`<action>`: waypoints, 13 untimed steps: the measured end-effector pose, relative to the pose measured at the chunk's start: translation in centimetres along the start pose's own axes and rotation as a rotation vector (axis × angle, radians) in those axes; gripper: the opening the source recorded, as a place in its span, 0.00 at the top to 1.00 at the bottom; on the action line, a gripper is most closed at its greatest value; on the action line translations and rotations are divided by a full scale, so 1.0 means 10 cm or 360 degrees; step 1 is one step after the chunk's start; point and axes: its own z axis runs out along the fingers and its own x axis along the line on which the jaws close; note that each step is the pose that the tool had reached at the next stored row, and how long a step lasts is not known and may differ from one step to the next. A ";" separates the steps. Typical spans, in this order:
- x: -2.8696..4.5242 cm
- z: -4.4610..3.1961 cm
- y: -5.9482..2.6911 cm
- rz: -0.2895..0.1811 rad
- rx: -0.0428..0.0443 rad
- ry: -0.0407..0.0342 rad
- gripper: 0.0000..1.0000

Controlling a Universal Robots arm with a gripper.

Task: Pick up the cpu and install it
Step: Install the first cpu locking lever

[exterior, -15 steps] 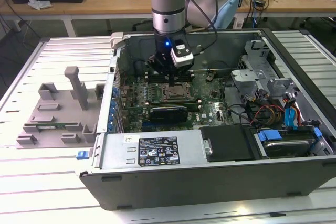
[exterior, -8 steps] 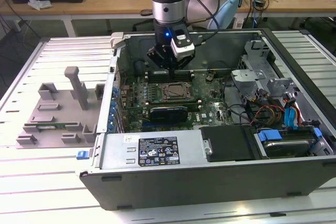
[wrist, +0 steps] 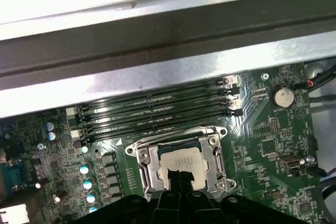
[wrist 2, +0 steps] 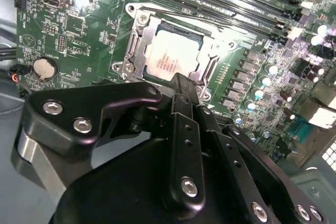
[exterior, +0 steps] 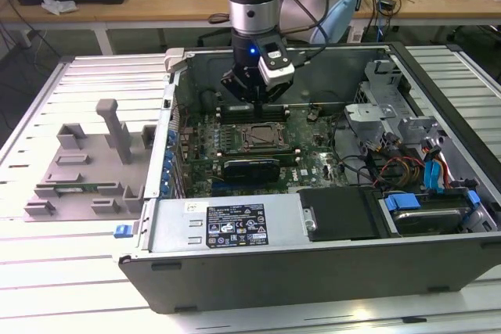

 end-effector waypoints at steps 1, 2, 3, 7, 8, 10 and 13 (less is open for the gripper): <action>-0.012 0.003 -0.005 -0.0023 -0.0001 -0.0001 0.89; -0.019 0.005 -0.012 -0.0037 -0.0002 -0.0002 0.89; -0.024 0.007 -0.021 -0.0048 -0.0003 -0.0002 0.89; -0.039 0.014 -0.070 -0.0075 -0.0005 -0.0003 0.89; -0.045 0.017 -0.091 -0.0084 -0.0005 -0.0004 0.89; -0.051 0.020 -0.116 -0.0094 -0.0006 -0.0004 0.89; -0.059 0.026 -0.156 -0.0108 -0.0007 -0.0005 0.89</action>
